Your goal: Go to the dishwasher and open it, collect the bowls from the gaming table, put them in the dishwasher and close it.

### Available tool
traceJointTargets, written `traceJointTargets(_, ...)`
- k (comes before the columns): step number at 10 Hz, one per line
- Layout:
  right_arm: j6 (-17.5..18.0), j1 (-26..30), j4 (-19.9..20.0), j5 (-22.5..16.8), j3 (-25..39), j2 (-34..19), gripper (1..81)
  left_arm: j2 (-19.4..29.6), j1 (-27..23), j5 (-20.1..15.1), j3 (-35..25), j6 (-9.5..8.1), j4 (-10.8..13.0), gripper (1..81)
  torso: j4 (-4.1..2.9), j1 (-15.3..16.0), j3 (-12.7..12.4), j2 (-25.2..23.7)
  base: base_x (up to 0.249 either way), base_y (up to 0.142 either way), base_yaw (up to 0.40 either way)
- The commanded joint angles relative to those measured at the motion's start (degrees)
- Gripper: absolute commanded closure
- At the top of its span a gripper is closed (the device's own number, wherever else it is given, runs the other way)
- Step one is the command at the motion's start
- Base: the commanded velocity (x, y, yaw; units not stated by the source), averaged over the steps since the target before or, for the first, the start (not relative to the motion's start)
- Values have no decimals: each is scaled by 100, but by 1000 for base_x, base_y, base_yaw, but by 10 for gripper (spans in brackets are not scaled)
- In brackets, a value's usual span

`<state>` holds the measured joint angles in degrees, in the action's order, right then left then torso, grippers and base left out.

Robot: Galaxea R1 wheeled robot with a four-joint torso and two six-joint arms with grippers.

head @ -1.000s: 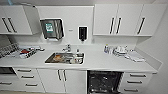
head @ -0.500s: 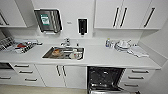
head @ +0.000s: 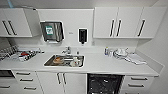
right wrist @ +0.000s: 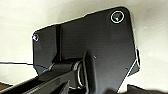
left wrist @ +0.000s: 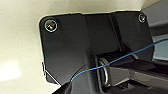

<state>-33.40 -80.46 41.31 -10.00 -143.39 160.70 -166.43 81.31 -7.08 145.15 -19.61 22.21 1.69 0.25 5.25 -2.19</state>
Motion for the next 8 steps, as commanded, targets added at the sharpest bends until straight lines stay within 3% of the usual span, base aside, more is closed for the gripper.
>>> traceJointTargets(1,-17,271,-1,-468,-136,0,10,-322,-251,-329,602,2,-50,10,0,0,0,0,0,0,0)
traceJointTargets(4,-35,244,-18,-477,-758,377,10,-638,-251,-311,1024,2,-41,10,0,0,-40,0,0,0,0)
traceJointTargets(8,-70,245,-27,-469,-839,466,10,-585,-251,-303,1024,-16,-50,10,0,0,-42,0,0,0,0)
